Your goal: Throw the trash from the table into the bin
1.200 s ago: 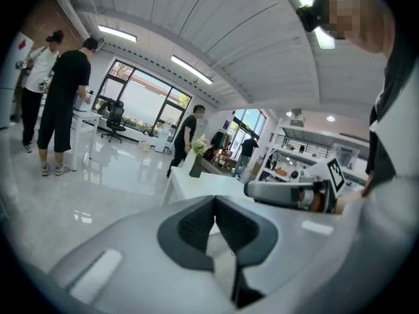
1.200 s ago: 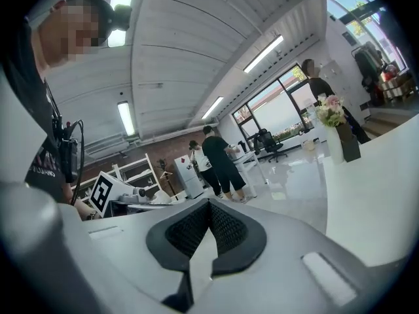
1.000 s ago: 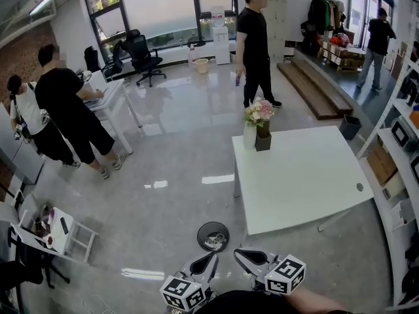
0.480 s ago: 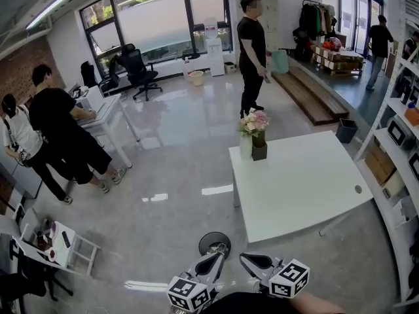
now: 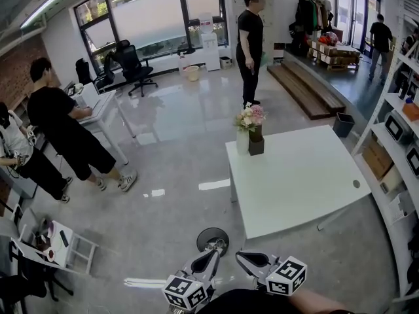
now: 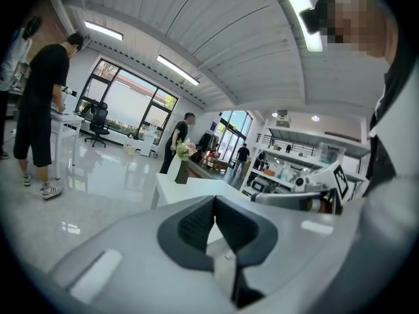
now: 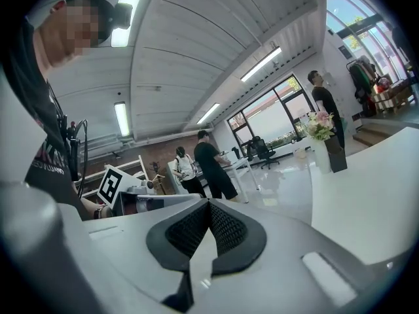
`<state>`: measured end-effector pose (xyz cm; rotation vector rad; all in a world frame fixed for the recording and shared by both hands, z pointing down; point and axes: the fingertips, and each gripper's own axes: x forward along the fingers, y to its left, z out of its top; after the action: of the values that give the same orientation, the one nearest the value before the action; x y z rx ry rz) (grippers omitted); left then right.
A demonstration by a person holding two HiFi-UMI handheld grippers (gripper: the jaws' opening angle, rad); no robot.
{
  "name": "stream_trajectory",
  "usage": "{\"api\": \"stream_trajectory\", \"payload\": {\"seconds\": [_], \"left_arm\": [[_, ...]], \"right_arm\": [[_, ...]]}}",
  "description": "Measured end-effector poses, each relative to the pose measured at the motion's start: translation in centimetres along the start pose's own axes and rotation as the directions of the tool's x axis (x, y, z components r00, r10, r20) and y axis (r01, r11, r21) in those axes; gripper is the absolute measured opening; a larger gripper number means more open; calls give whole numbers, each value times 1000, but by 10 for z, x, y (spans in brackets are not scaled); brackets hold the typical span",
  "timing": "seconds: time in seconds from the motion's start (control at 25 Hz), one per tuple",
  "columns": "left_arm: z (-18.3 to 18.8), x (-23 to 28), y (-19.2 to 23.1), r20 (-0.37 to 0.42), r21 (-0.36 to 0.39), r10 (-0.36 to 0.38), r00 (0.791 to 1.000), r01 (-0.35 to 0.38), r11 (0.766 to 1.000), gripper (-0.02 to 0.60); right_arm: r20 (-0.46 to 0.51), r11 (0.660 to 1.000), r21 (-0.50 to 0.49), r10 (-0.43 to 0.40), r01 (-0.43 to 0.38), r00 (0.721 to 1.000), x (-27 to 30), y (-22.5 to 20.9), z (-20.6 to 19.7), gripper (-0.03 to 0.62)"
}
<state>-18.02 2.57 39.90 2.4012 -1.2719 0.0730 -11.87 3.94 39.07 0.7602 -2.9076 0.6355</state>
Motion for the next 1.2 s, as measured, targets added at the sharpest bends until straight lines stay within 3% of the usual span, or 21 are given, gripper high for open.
{"api": "stream_trajectory", "payload": {"seconds": [1.2], "left_arm": [[-4, -15, -9, -2, -7, 13, 1000, -13, 1000, 6]], "right_arm": [[-9, 999, 6, 34, -34, 999, -2, 16, -4, -2]]}}
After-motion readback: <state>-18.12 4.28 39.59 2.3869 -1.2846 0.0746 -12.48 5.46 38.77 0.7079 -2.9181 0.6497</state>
